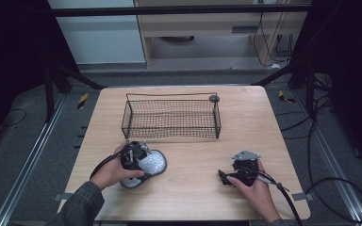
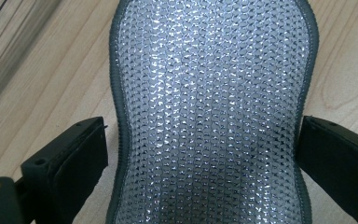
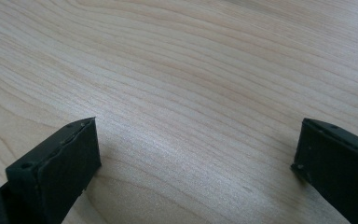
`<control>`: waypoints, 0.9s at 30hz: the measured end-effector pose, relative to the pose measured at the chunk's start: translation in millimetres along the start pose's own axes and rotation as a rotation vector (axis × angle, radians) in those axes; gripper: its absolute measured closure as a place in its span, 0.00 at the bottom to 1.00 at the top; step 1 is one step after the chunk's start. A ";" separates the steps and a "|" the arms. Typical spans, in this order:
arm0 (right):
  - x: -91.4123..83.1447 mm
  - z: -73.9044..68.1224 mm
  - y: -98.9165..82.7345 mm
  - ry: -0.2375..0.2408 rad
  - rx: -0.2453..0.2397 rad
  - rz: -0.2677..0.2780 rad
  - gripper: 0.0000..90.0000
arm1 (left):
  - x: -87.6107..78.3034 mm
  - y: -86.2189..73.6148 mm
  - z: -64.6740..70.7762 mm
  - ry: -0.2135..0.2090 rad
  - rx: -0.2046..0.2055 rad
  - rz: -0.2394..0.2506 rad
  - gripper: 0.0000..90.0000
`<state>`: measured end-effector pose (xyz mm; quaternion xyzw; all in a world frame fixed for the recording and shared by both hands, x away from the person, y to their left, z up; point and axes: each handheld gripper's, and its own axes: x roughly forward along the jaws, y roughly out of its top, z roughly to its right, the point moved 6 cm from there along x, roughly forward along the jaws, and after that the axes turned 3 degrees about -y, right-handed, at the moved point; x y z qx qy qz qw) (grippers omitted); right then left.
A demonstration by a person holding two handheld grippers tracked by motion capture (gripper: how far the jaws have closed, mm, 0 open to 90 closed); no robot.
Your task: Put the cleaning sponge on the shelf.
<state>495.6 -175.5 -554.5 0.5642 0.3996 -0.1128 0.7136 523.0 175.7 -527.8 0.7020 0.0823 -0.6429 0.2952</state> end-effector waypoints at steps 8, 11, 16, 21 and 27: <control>0.0 -0.3 0.1 0.001 0.001 0.000 0.00 | 5.7 -1.7 1.4 -0.006 0.003 -0.015 0.03; 0.0 -0.2 0.1 0.001 0.001 0.000 0.00 | 6.9 -2.3 0.4 -0.013 -0.009 -0.011 0.02; 0.0 -0.3 0.1 0.001 0.001 0.000 0.00 | 8.5 -2.7 -0.5 -0.018 -0.012 -0.009 0.02; -0.1 -0.3 0.0 0.002 0.000 -0.001 0.00 | 9.1 -2.5 -2.1 -0.024 -0.023 0.009 0.02; -0.1 -0.5 0.0 0.003 0.001 0.000 0.00 | 7.3 -2.5 -1.8 -0.019 -0.015 0.010 0.07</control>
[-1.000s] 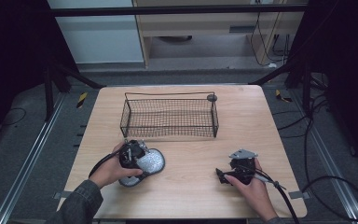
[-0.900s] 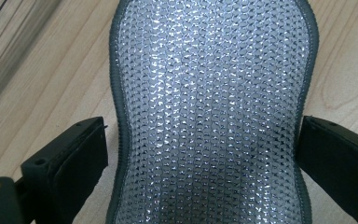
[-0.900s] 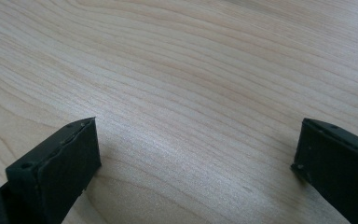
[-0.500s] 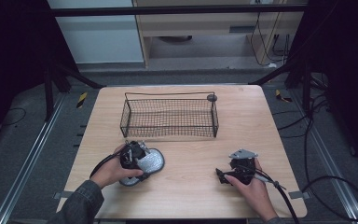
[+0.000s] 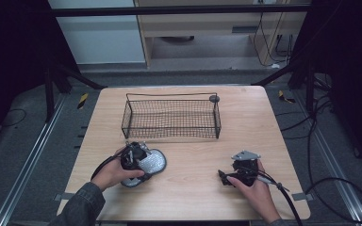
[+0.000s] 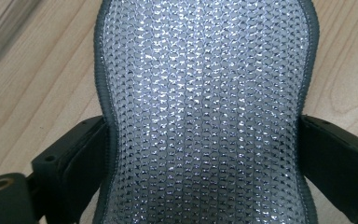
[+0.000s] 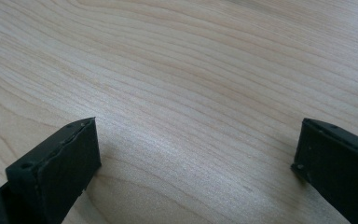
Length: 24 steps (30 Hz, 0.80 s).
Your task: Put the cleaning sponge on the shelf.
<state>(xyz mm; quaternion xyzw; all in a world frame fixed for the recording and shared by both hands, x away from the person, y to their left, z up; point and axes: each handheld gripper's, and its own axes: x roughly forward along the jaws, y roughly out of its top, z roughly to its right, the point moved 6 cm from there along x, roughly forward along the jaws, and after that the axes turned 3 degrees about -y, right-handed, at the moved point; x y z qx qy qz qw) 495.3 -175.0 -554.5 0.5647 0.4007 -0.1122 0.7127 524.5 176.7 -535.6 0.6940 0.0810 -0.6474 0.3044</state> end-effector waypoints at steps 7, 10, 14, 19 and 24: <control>0.0 -0.2 0.0 0.000 0.002 0.000 0.00 | -2.1 0.0 0.9 0.007 0.013 -0.001 0.11; 0.0 -0.2 0.0 0.000 0.002 0.000 0.00 | -3.2 -0.5 0.6 0.024 0.025 -0.001 0.11; -0.1 -0.3 0.0 0.001 0.002 0.000 0.00 | -11.9 1.4 -0.1 0.035 0.018 0.037 0.11; 0.0 -0.3 0.0 0.001 0.002 0.000 0.00 | -28.4 7.4 -1.0 0.079 0.035 0.090 0.11; 0.0 -0.3 0.1 0.001 0.002 0.000 0.00 | -39.7 12.3 -2.0 0.122 0.060 0.118 0.11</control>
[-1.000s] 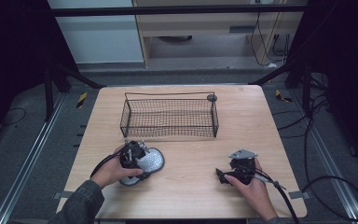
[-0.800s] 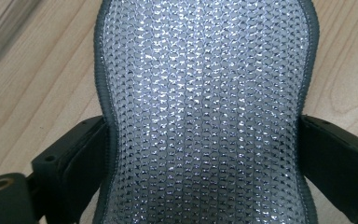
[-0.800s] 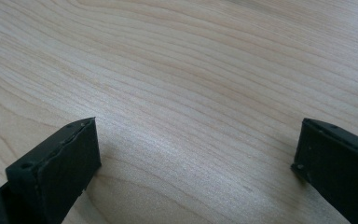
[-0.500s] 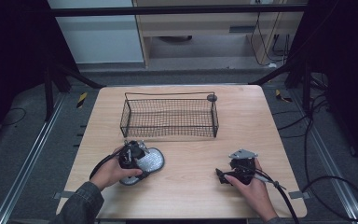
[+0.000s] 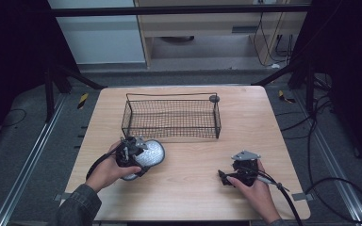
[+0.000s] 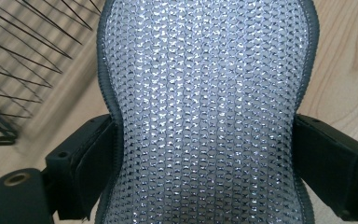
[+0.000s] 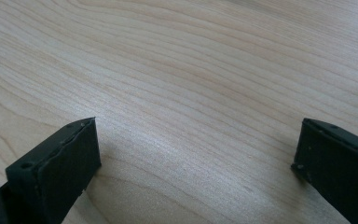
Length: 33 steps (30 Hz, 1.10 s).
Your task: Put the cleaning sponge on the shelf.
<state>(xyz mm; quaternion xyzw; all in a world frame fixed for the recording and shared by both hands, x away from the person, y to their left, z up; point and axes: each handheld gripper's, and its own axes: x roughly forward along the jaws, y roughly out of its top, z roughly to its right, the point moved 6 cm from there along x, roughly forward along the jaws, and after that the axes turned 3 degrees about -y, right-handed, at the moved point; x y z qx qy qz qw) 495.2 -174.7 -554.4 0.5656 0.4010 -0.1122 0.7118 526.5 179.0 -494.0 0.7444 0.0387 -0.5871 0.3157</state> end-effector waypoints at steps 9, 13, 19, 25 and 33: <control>0.0 0.0 0.0 0.000 0.000 0.000 0.00 | -16.1 10.4 -5.5 0.061 0.037 0.038 0.11; 0.0 0.0 0.0 0.000 0.000 0.000 0.00 | -22.0 16.7 -5.8 0.077 0.065 0.052 0.11; 0.0 0.1 0.0 0.000 -0.001 0.000 0.00 | -32.2 28.1 -10.0 0.102 0.085 0.065 0.11; 0.0 0.0 0.0 0.000 0.000 0.000 0.00 | -47.2 42.1 -15.4 0.133 0.129 0.087 0.11; 0.0 0.1 0.0 0.000 -0.001 0.000 0.00 | -62.5 57.6 -23.6 0.174 0.171 0.102 0.11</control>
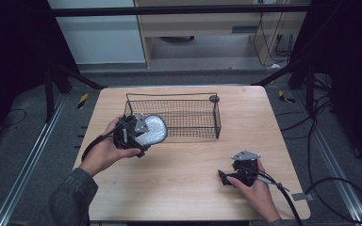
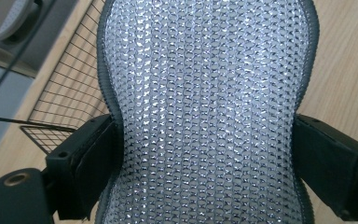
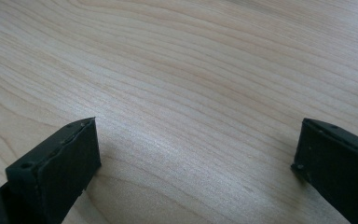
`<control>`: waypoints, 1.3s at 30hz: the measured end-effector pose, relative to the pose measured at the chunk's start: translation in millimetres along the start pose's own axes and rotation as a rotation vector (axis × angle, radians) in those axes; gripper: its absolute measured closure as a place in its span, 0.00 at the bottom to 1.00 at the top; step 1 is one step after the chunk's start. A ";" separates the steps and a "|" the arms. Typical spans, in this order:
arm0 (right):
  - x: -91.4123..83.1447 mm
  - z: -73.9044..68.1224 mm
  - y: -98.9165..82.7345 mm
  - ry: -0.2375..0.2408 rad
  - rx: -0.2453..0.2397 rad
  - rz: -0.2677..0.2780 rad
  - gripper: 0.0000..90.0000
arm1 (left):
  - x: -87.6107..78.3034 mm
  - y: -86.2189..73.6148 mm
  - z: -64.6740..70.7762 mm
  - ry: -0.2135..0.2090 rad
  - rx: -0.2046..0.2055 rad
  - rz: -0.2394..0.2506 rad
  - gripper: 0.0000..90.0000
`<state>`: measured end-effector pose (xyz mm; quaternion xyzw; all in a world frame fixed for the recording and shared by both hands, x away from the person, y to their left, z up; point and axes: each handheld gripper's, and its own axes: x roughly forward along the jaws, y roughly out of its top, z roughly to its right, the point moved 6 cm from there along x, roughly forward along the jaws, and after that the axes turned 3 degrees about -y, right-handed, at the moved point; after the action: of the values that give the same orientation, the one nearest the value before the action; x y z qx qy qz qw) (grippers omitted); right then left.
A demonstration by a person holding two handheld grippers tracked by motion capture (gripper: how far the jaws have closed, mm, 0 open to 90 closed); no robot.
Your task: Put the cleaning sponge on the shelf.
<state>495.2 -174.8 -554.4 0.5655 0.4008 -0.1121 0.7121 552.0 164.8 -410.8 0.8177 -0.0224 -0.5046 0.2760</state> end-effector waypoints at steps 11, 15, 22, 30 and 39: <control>0.0 0.0 0.0 -0.001 0.000 0.001 0.00 | -0.5 7.8 -12.1 0.008 0.034 -0.008 0.11; 0.1 -0.1 0.0 0.000 0.000 0.001 0.00 | -2.5 11.0 -15.5 0.022 0.049 -0.018 0.11; 0.1 -0.2 0.0 -0.001 0.002 0.001 0.00 | -3.3 16.2 -21.5 0.039 0.071 -0.035 0.11; 0.1 -0.4 0.0 0.000 0.003 0.002 0.00 | -5.0 25.9 -34.6 0.063 0.084 -0.046 0.11; 0.3 -0.4 0.2 0.001 0.001 0.003 0.00 | -4.2 31.9 -56.3 0.094 0.113 -0.062 0.11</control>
<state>495.3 -174.3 -554.5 0.5664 0.4003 -0.1111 0.7118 604.9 163.3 -373.2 0.8552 -0.0124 -0.4718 0.2142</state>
